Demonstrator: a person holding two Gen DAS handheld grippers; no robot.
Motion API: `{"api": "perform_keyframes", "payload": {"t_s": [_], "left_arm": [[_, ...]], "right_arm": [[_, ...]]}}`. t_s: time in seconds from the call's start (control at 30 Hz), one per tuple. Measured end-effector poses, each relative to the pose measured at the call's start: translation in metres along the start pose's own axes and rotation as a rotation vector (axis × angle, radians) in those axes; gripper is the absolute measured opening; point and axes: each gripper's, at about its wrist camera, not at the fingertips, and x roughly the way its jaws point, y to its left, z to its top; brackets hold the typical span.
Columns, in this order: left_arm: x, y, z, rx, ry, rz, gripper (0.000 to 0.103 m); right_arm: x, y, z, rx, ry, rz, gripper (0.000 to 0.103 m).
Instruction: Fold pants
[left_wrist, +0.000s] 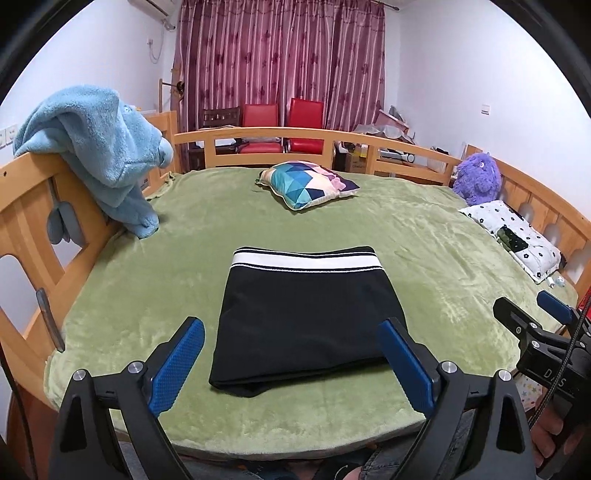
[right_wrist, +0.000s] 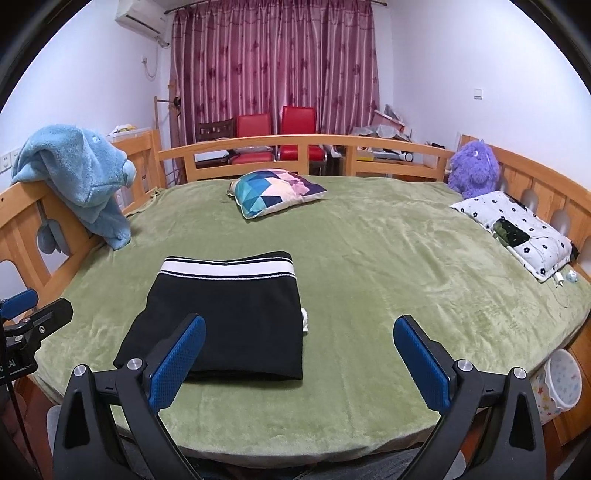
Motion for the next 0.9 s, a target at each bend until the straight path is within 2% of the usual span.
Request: {"api": "perform_keyframes", "payload": {"t_s": [0.9], "left_arm": [[-0.015, -0.007, -0.001, 0.004, -0.011, 0.007, 0.096]], "right_arm": [[-0.017, -0.008, -0.006, 0.018, -0.014, -0.009, 0.1]]}}
